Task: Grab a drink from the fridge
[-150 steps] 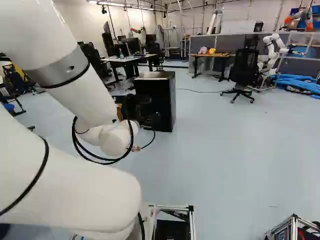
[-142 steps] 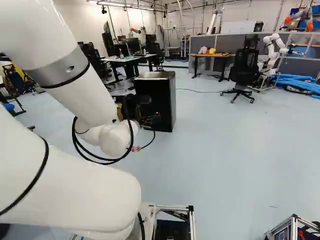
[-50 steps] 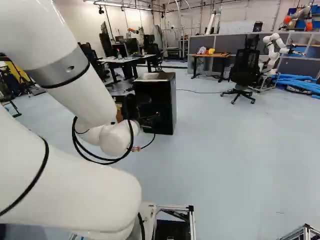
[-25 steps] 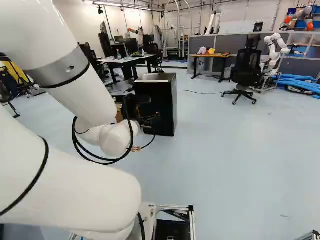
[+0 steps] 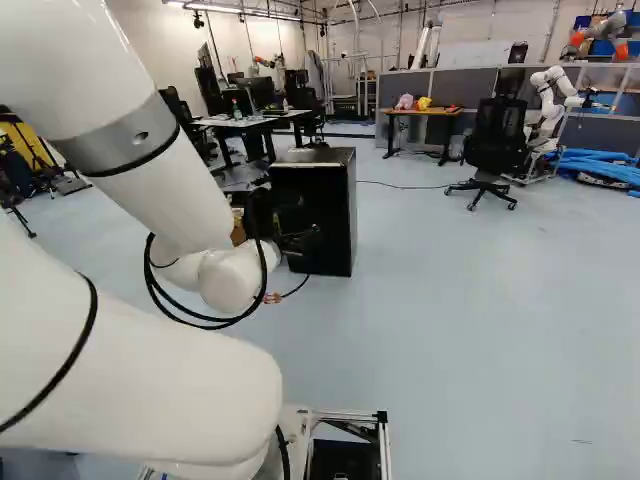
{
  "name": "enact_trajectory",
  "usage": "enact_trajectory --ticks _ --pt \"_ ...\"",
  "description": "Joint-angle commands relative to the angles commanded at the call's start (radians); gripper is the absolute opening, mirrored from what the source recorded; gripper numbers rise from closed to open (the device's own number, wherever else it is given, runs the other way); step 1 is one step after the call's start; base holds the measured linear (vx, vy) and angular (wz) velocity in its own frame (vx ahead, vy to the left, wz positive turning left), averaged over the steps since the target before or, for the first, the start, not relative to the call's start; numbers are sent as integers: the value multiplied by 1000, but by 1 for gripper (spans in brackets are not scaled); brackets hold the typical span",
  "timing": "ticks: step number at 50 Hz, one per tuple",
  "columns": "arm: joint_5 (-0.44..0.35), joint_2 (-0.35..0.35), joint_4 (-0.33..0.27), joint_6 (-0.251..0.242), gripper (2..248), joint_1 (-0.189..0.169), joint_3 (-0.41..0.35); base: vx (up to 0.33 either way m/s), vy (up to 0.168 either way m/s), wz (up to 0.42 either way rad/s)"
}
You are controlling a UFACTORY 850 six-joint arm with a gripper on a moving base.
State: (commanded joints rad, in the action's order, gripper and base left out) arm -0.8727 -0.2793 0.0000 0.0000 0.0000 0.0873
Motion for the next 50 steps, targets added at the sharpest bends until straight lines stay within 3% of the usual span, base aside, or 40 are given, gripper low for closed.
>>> enact_trajectory --ticks 50 --pt "0 0 0 0 247 0 0 75 81 -16"
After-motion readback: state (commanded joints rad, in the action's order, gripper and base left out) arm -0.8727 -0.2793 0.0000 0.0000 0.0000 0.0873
